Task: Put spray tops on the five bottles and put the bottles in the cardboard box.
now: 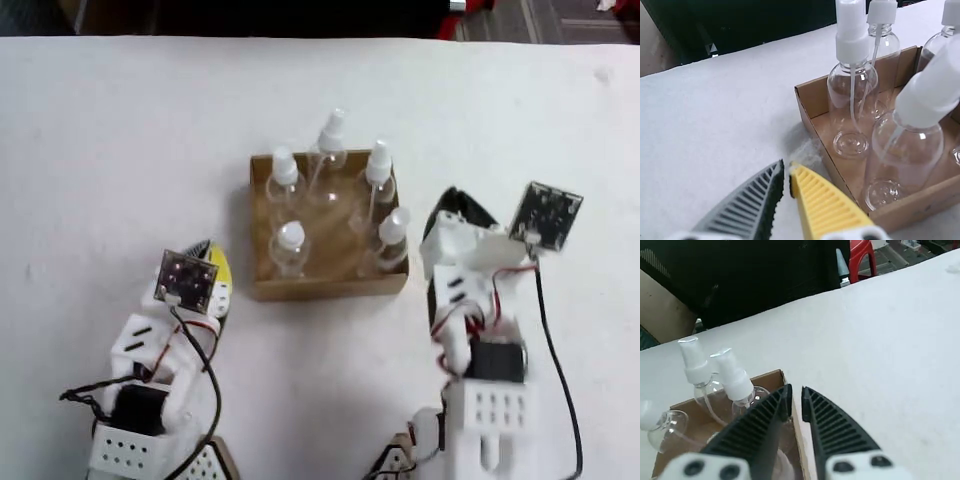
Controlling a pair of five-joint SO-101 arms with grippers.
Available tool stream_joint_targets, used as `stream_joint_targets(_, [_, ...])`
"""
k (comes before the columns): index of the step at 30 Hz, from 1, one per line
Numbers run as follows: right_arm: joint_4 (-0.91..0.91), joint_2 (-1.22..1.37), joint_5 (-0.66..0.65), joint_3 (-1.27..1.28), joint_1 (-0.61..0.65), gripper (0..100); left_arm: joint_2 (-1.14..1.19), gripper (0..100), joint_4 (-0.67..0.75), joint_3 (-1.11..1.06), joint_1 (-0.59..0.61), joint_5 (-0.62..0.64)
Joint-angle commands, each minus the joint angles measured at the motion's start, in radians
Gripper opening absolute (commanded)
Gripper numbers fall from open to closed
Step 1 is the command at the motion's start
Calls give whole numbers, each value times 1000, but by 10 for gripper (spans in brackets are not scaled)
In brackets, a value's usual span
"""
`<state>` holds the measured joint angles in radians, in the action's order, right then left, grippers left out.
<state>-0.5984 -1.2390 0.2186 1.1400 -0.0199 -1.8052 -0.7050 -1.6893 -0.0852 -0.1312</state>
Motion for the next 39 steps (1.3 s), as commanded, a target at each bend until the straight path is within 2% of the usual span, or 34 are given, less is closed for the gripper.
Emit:
stream_joint_targets(1, [-216, -294, -107, -72, -13, 16, -16, 23, 26, 18, -15, -14])
stream_joint_targets(5, [-239, -360, -227, -32, 62, 16, -16, 23, 26, 20, -15, -14])
stream_joint_targets(11, [-148, -209, -239, -23, 94, 16, -16, 23, 26, 20, -12, -14])
stream_joint_targets(16, [-130, -194, -239, -49, 99, 20, -16, 23, 26, 23, 7, -15])
stream_joint_targets(20, [-254, -194, -245, -173, 91, 21, -16, 24, 18, 71, 85, -14])
stream_joint_targets(22, [-349, -206, -288, -259, 99, 21, -16, 24, -12, 140, 119, -14])
stream_joint_targets(26, [-453, -272, -359, -397, 101, 21, -15, 24, -239, 400, 124, -12])
stream_joint_targets(29, [-492, -344, -367, -451, 101, 21, -15, 24, -347, 577, 122, -21])
stream_joint_targets(35, [-565, -550, -359, -474, 101, 21, -16, 24, -371, 700, 189, -222])
stream_joint_targets(39, [-653, -559, -359, -506, 101, 21, -16, 24, -376, 695, 259, -189])
